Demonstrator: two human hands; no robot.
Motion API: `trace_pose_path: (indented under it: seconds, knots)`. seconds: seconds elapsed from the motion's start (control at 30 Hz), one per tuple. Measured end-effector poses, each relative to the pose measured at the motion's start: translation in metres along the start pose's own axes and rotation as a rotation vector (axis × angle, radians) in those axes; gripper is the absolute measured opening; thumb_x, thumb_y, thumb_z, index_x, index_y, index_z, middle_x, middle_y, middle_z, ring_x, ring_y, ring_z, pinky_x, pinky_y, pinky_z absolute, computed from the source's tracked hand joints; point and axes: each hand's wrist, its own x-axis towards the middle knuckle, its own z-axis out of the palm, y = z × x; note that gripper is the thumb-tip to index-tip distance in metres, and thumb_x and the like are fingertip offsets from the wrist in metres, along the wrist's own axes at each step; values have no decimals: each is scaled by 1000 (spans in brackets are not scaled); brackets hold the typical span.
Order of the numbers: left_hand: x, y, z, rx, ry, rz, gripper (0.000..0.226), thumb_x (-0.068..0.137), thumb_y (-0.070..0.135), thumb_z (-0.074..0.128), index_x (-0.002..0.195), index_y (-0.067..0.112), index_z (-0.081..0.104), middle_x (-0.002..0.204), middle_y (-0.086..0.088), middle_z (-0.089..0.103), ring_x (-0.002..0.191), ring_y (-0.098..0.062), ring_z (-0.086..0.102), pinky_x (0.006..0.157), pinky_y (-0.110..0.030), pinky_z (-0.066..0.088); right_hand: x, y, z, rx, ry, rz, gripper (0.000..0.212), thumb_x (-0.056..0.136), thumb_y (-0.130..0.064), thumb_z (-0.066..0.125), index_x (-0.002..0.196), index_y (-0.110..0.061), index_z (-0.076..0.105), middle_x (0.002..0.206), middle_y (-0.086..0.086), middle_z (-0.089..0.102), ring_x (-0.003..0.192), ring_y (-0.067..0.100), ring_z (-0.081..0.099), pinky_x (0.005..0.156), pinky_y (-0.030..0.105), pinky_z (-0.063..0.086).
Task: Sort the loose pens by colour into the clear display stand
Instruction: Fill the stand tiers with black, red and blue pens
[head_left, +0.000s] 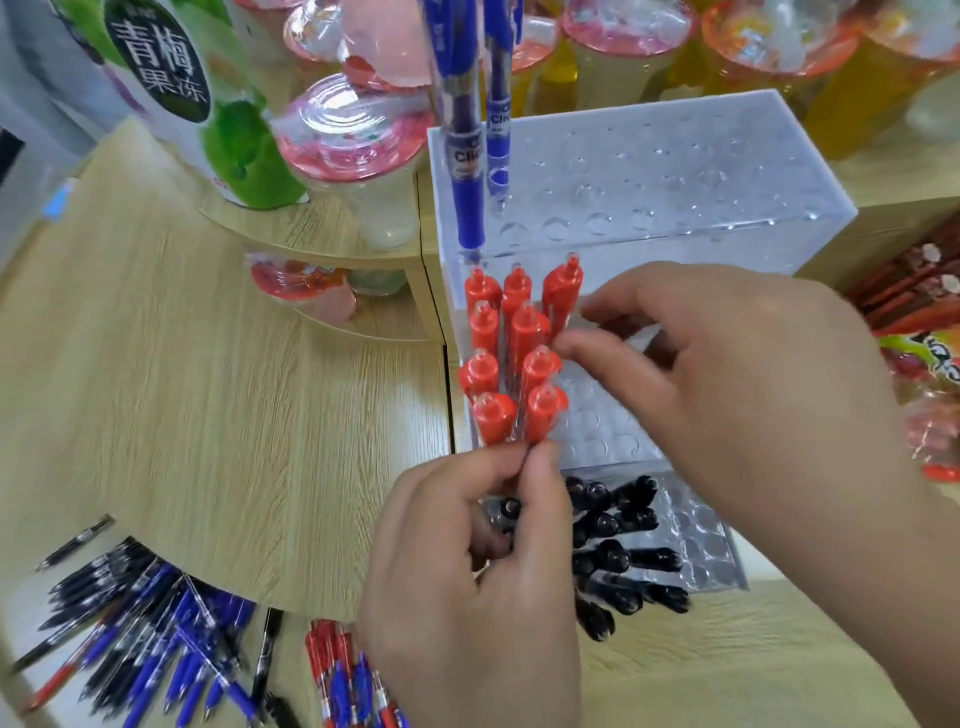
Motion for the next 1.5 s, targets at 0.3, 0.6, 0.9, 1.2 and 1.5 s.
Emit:
trace_pose_path:
  seconds: [0.3, 0.6, 0.9, 1.2, 1.5]
  knots:
    - [-21, -62, -74, 21, 123, -183, 5, 78, 38, 72, 79, 40, 68, 60, 4, 58, 50, -16, 49, 54, -20, 42, -101, -39, -3, 472, -713, 161, 26, 62, -69, 52, 45, -51, 58, 47, -17, 56, 52, -12, 55, 51, 4, 42]
    - [-113, -182, -108, 287, -265, -639, 15, 83, 34, 75, 91, 44, 67, 80, 17, 62, 73, -4, 57, 64, -15, 47, -240, -49, 161, 188, -645, 320, 26, 86, -60, 51, 100, -43, 66, 89, -25, 66, 67, -5, 56, 56, 10, 39]
    - [-142, -241, -62, 526, -468, -624, 36, 93, 49, 58, 120, 27, 65, 109, 11, 60, 86, -5, 59, 70, -25, 49, -225, -38, 255, -17, -638, 281, 29, 89, -53, 54, 106, -33, 65, 101, -9, 61, 76, 15, 65, 53, 24, 46]
    - [-122, -250, -53, 502, -513, -816, 31, 87, 47, 68, 104, 21, 69, 93, 4, 68, 76, -17, 67, 63, -32, 54, -217, -38, 259, 232, -647, 427, 23, 83, -48, 66, 71, -32, 56, 66, -12, 56, 62, 8, 53, 49, 24, 34]
    - [-102, -229, -79, 260, -496, -785, 8, 91, 31, 67, 83, 33, 68, 72, 12, 67, 64, -5, 61, 63, -31, 53, -219, -33, 203, 262, -671, 214, 16, 89, -46, 60, 97, -34, 68, 85, -19, 60, 71, 1, 57, 62, 23, 50]
